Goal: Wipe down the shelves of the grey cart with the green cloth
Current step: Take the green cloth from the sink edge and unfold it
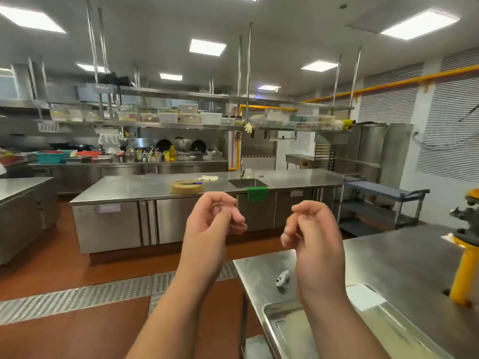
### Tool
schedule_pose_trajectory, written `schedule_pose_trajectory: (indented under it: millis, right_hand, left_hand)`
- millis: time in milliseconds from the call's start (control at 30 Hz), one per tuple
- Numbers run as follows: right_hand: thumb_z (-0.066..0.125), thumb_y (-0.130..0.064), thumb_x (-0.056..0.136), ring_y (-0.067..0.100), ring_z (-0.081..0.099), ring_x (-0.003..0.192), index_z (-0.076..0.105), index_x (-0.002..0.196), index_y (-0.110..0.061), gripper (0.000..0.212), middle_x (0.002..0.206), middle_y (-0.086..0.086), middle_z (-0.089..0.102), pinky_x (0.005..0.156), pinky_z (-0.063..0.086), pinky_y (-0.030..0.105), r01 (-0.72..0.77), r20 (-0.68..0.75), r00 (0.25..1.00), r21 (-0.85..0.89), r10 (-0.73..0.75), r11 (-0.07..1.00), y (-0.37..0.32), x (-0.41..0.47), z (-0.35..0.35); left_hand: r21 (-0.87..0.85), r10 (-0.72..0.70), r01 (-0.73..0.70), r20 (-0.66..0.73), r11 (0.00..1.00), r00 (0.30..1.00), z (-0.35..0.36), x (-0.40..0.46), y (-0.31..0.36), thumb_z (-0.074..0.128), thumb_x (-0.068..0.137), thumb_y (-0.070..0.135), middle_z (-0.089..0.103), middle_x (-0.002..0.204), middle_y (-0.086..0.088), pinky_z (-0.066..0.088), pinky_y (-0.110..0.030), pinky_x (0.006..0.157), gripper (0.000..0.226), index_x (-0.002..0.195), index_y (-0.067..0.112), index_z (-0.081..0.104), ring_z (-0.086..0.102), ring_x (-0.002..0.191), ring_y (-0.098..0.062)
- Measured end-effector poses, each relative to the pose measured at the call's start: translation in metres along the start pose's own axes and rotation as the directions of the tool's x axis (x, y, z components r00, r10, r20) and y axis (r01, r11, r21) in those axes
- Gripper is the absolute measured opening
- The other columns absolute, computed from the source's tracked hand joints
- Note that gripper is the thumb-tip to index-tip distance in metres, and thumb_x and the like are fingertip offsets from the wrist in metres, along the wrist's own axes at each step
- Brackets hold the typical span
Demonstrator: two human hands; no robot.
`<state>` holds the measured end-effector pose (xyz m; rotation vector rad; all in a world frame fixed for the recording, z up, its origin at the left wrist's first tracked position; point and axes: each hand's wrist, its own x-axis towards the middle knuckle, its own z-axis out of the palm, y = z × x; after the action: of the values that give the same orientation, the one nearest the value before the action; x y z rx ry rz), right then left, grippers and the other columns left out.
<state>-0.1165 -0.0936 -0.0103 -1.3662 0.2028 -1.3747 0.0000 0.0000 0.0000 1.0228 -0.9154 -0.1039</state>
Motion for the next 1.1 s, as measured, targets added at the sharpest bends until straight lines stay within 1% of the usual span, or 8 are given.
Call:
schedule_pose_trajectory:
  millis: [133, 200, 267, 433, 533, 667, 833, 1100]
  right_hand:
    - [0.043, -0.003, 0.096, 0.018, 0.053, 0.068, 0.062, 0.093, -0.016, 0.023, 0.072, 0.005, 0.056, 0.065, 0.046, 0.039, 0.020, 0.018, 1.000, -0.015, -0.020, 1.000, 0.044, 0.019, 0.050]
    - [0.044, -0.006, 0.096, 0.018, 0.054, 0.068, 0.062, 0.094, -0.016, 0.020, 0.072, 0.005, 0.057, 0.065, 0.048, 0.039, 0.027, 0.040, 0.999, -0.024, -0.026, 0.999, 0.067, 0.028, 0.076]
    - [0.046, -0.015, 0.090, 0.018, 0.053, 0.068, 0.062, 0.091, -0.019, 0.017, 0.071, 0.004, 0.056, 0.064, 0.047, 0.038, 0.021, 0.051, 0.998, -0.003, -0.021, 1.000, 0.090, 0.039, 0.101]
    - [0.040, 0.002, 0.096, 0.019, 0.050, 0.066, 0.061, 0.092, -0.013, 0.025, 0.071, 0.007, 0.053, 0.062, 0.045, 0.038, 0.007, 0.092, 0.996, 0.047, -0.011, 0.999, 0.151, 0.083, 0.148]
    - [0.043, -0.006, 0.091, 0.019, 0.049, 0.065, 0.062, 0.088, -0.017, 0.022, 0.071, 0.007, 0.053, 0.060, 0.043, 0.038, 0.005, 0.097, 0.995, 0.080, -0.013, 0.997, 0.192, 0.118, 0.167]
    - [0.044, -0.013, 0.087, 0.019, 0.051, 0.067, 0.063, 0.088, -0.021, 0.021, 0.071, 0.006, 0.054, 0.061, 0.045, 0.037, 0.016, 0.108, 0.994, 0.067, -0.023, 0.998, 0.250, 0.177, 0.185]
    - [0.040, -0.002, 0.097, 0.017, 0.050, 0.065, 0.063, 0.087, -0.022, 0.032, 0.069, 0.004, 0.054, 0.063, 0.044, 0.037, -0.008, 0.065, 0.998, 0.093, 0.002, 0.996, 0.333, 0.280, 0.205]
    - [0.037, 0.002, 0.099, 0.017, 0.048, 0.065, 0.061, 0.091, -0.015, 0.030, 0.069, 0.004, 0.052, 0.063, 0.043, 0.036, -0.045, 0.142, 0.990, 0.136, 0.026, 0.990, 0.453, 0.420, 0.266]
  left_hand:
    - [0.007, 0.006, -0.006, -0.037, 1.000, 0.999, -0.057, 0.042, -0.023, 0.041, 0.095, -0.006, 0.061, 0.074, -0.010, 0.055, -0.029, 0.068, 0.019, 0.098, 0.003, 0.058, 0.060, 0.070, -0.024]
    - [0.022, 0.000, 0.001, -0.045, 1.000, 0.999, -0.086, 0.062, -0.036, 0.041, 0.096, -0.004, 0.061, 0.074, -0.008, 0.055, -0.029, 0.068, 0.020, 0.097, 0.005, 0.058, 0.060, 0.070, -0.024]
    - [0.039, -0.010, 0.012, -0.042, 0.999, 0.999, -0.111, 0.081, -0.048, 0.041, 0.097, -0.003, 0.062, 0.073, -0.006, 0.055, -0.031, 0.070, 0.019, 0.098, 0.006, 0.058, 0.060, 0.070, -0.022]
    - [0.056, -0.023, 0.028, -0.077, 0.998, 0.997, -0.154, 0.132, -0.090, 0.040, 0.097, -0.003, 0.062, 0.072, -0.006, 0.055, -0.030, 0.069, 0.018, 0.099, 0.002, 0.058, 0.060, 0.069, -0.022]
    - [0.070, -0.034, 0.040, -0.091, 0.997, 0.995, -0.173, 0.168, -0.123, 0.041, 0.098, -0.001, 0.062, 0.073, -0.008, 0.054, -0.030, 0.069, 0.017, 0.100, 0.003, 0.058, 0.060, 0.069, -0.023]
    - [0.081, -0.033, 0.041, -0.102, 0.996, 0.994, -0.189, 0.231, -0.177, 0.041, 0.098, -0.001, 0.062, 0.072, -0.008, 0.053, -0.031, 0.069, 0.019, 0.097, 0.006, 0.058, 0.060, 0.069, -0.024]
    - [0.091, -0.036, 0.046, -0.108, 0.995, 0.993, -0.193, 0.332, -0.250, 0.041, 0.098, -0.001, 0.062, 0.073, -0.009, 0.055, -0.033, 0.070, 0.018, 0.099, 0.004, 0.058, 0.060, 0.069, -0.025]
    - [0.138, -0.012, 0.038, -0.183, 0.990, 0.983, -0.234, 0.480, -0.353, 0.039, 0.099, 0.000, 0.062, 0.074, -0.009, 0.054, -0.033, 0.069, 0.020, 0.099, 0.005, 0.058, 0.060, 0.070, -0.027]
